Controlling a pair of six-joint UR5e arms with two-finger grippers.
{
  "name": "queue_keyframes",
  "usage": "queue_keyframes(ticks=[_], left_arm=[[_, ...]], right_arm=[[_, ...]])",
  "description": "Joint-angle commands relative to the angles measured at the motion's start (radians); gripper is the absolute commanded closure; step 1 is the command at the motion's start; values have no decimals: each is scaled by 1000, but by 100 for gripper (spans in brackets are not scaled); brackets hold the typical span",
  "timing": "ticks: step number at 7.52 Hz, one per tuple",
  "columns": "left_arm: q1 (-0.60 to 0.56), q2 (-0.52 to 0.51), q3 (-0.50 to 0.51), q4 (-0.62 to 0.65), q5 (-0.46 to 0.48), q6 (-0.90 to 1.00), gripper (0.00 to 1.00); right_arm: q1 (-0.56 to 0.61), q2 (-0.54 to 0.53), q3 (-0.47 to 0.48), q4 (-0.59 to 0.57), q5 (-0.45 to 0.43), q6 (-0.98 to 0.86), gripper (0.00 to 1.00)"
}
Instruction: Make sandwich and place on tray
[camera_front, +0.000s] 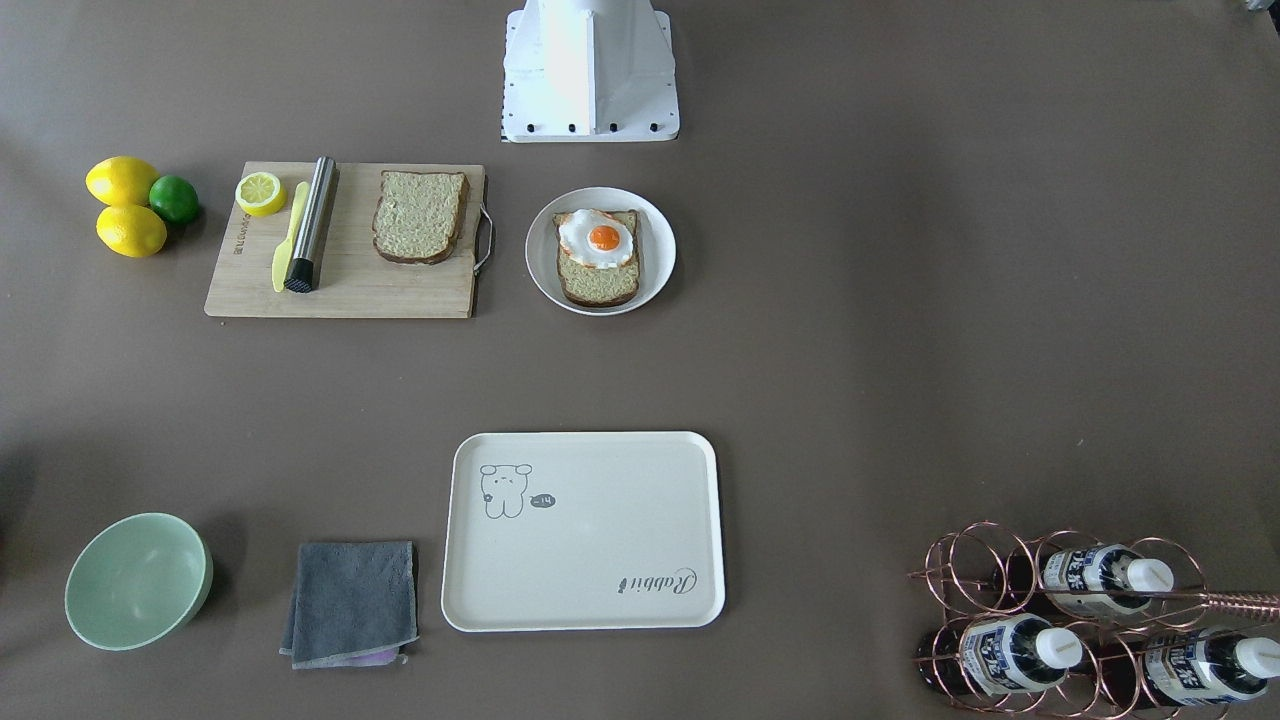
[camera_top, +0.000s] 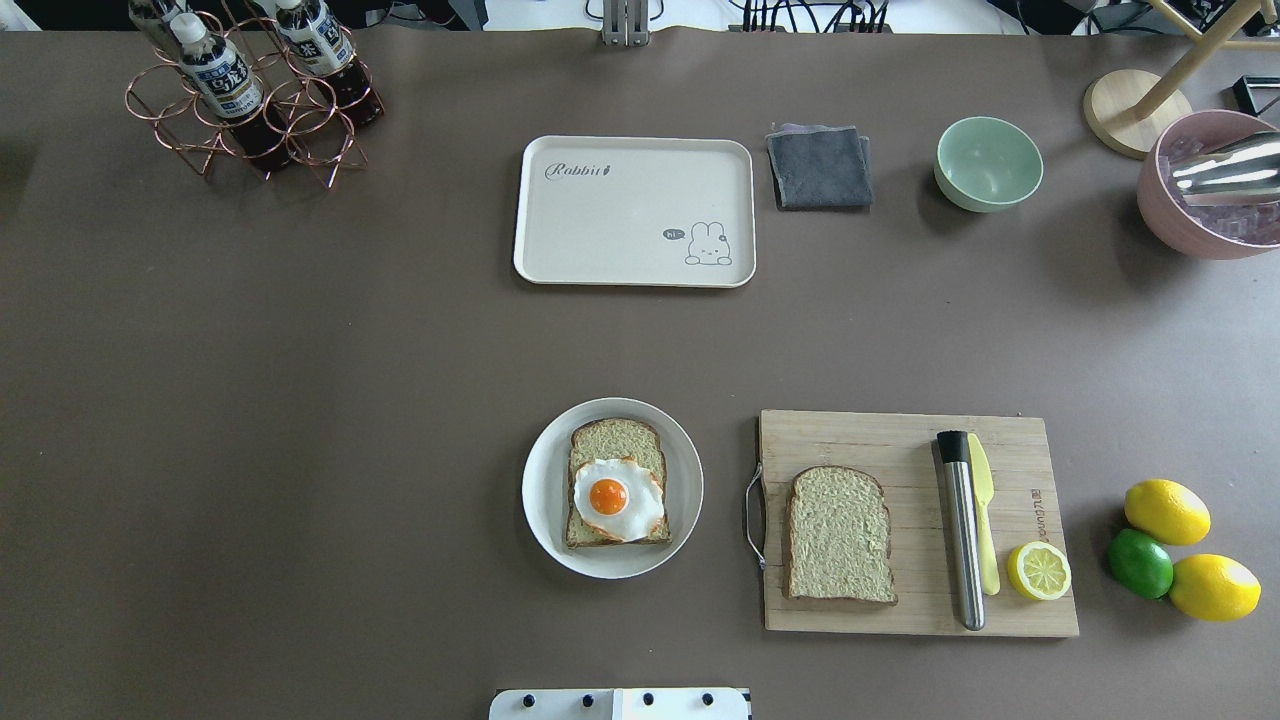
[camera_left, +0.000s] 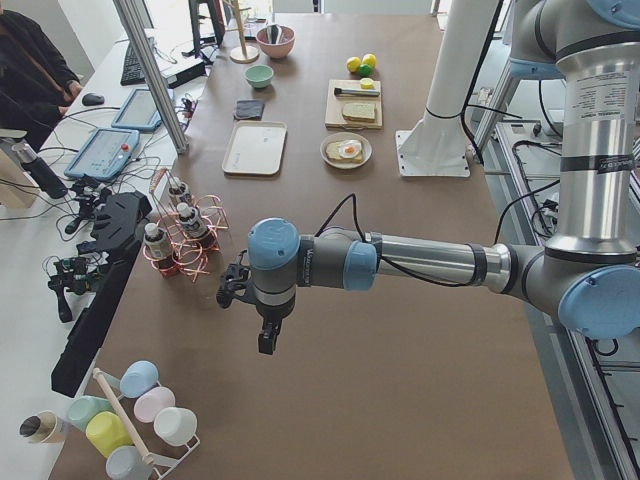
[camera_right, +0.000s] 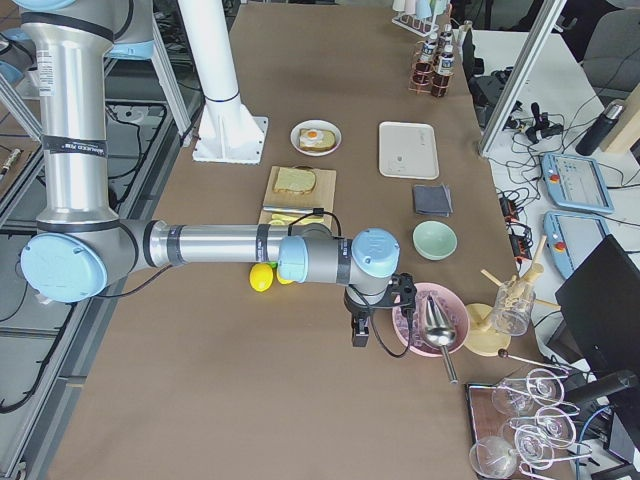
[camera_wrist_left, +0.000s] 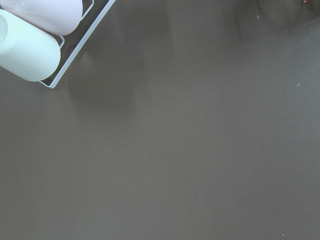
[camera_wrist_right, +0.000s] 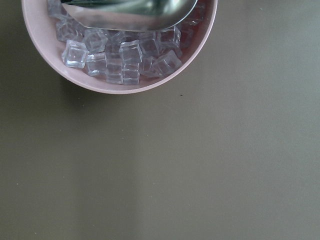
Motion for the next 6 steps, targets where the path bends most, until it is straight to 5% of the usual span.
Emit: queue_keyframes(ticks=[1, 6], left_arm=[[0, 5, 0, -2, 0, 3, 2], [15, -8, -2, -4, 0, -2, 2]], right_arm=[[2, 0, 1, 0, 0, -4, 0], [6, -3, 22, 0, 28, -1, 0]])
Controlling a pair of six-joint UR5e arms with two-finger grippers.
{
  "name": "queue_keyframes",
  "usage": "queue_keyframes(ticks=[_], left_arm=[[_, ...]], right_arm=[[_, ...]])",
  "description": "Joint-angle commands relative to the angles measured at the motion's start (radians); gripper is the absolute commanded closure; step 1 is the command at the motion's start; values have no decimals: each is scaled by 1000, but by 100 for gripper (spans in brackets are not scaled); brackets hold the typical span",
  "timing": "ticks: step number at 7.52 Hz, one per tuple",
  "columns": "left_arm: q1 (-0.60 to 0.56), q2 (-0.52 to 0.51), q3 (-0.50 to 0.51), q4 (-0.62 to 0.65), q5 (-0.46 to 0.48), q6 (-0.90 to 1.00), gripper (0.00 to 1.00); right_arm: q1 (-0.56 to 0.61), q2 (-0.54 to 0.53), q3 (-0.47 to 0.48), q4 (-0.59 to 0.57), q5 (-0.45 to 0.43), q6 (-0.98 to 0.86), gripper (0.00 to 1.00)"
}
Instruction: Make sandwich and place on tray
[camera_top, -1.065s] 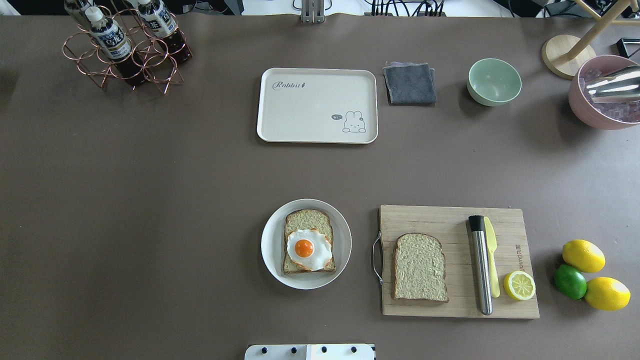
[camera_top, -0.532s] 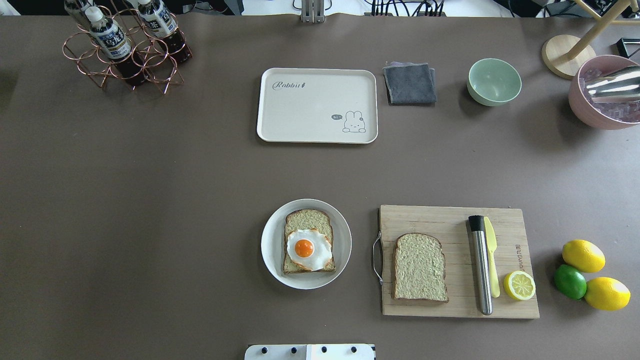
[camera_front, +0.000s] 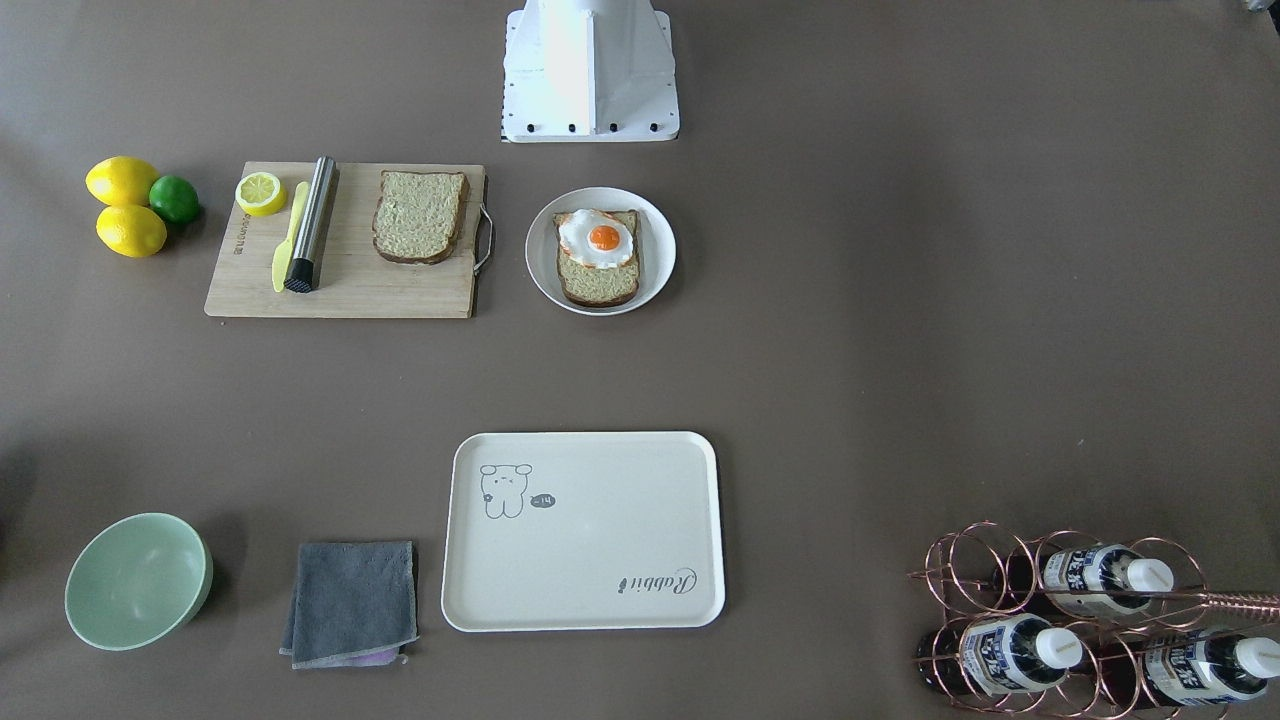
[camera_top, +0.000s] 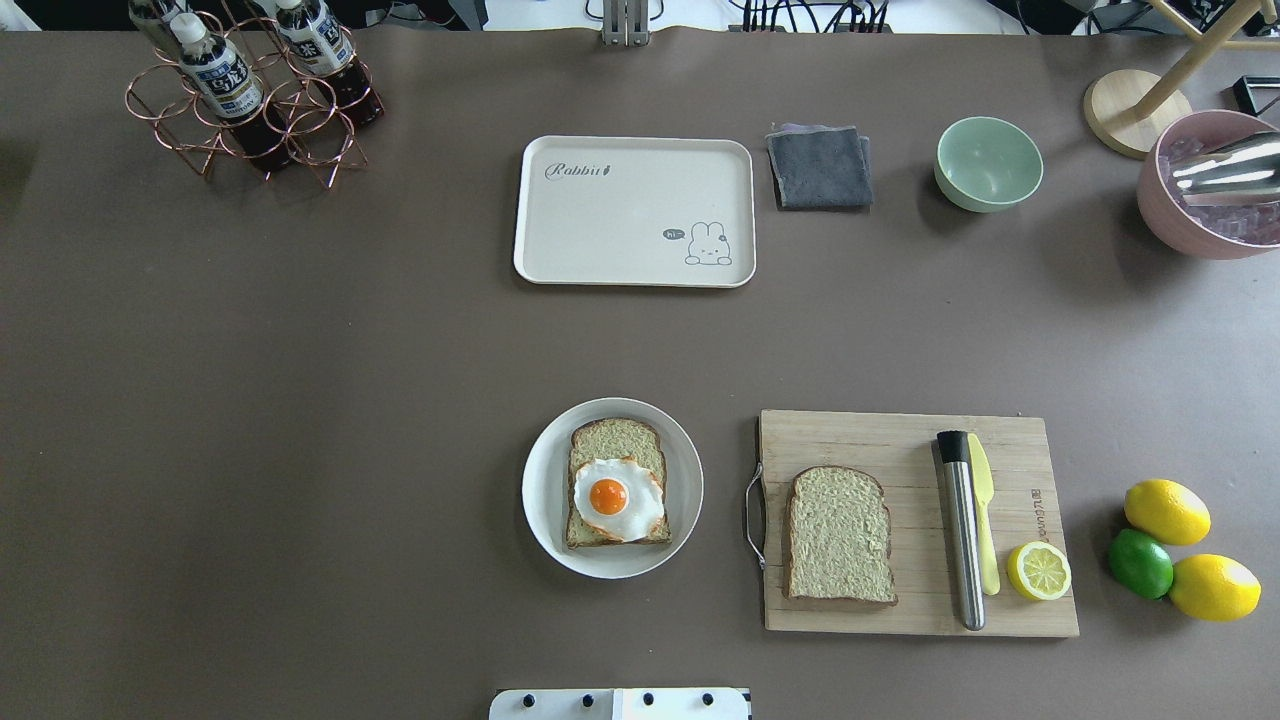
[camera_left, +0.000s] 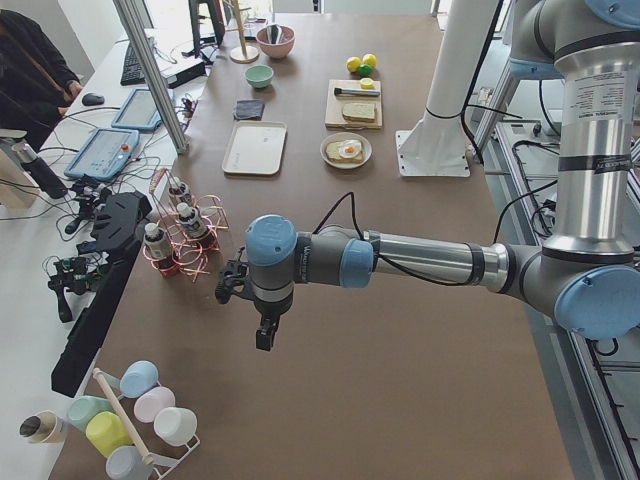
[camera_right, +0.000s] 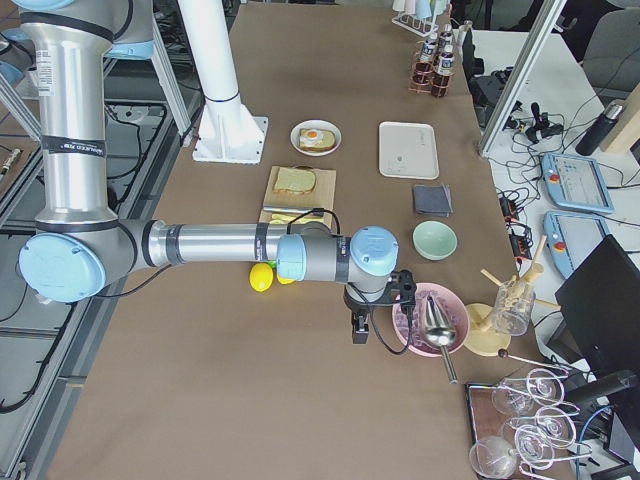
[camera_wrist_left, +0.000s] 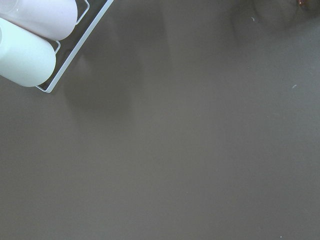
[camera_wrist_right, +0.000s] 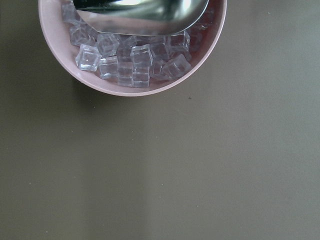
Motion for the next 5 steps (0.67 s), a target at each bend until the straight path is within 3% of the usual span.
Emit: queue_keyframes(ticks=[1, 5], left_arm=[[18, 0, 4, 0, 2, 0, 2], [38, -3, -25, -5, 0, -5, 2]], right_arm=[[0, 1, 7, 0, 3, 3, 0], [0, -1, 5, -2, 3, 3, 0]])
